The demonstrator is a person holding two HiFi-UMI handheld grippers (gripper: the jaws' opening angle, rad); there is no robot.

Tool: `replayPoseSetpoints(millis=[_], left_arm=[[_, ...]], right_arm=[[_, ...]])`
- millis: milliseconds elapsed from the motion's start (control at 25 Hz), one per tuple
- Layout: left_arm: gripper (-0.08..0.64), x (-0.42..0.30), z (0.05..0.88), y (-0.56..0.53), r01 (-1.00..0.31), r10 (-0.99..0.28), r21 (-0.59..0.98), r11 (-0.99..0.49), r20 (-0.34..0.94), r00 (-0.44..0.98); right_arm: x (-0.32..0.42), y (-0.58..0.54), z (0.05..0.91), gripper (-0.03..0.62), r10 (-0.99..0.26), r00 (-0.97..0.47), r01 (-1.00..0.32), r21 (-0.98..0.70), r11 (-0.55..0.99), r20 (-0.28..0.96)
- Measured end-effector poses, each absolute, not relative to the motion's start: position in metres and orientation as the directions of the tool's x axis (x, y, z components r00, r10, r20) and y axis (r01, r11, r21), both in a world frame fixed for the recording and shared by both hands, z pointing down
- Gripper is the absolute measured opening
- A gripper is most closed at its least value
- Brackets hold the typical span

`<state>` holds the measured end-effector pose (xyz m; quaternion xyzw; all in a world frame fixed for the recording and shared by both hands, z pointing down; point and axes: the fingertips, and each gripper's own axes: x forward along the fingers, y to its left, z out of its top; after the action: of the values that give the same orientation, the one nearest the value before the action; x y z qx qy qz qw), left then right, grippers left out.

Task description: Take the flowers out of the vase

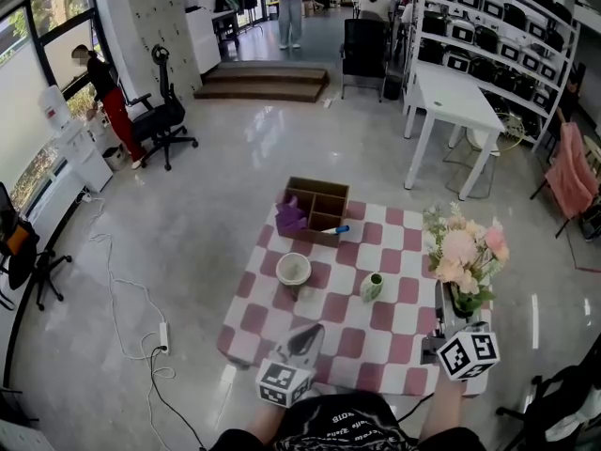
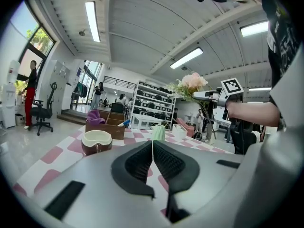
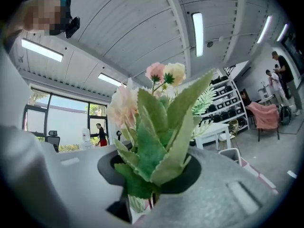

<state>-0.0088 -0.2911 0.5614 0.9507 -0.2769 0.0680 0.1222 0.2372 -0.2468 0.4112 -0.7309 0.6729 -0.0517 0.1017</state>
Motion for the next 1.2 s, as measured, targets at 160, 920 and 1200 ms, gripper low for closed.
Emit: replayPoseSetpoints(millis=[160, 920, 1200], left_arm=[[0.012, -0.009, 0.563, -0.289, -0.545, -0.51, 0.199, -0.814, 0.203, 0.836], [0.012, -0.003, 0.563, -0.283, -0.533, -0.497, 0.183, -0.826, 0.208, 0.842], [0.012, -0.002, 0.559, -0.28, -0.533, -0.5, 0.18, -0.827, 0.202, 0.842]], right_arm=[[0.246, -0.237, 0.438, 0.117, -0.994, 0.111, -0.965, -0.238, -0.11, 0.012], [0.263, -0.202, 0.541, 0.112, -0.957, 0.152, -0.923, -0.311, -0.227, 0.248], [0.267, -0.191, 0.562, 0.112, -0.943, 0.159, -0.907, -0.335, -0.256, 0.291]])
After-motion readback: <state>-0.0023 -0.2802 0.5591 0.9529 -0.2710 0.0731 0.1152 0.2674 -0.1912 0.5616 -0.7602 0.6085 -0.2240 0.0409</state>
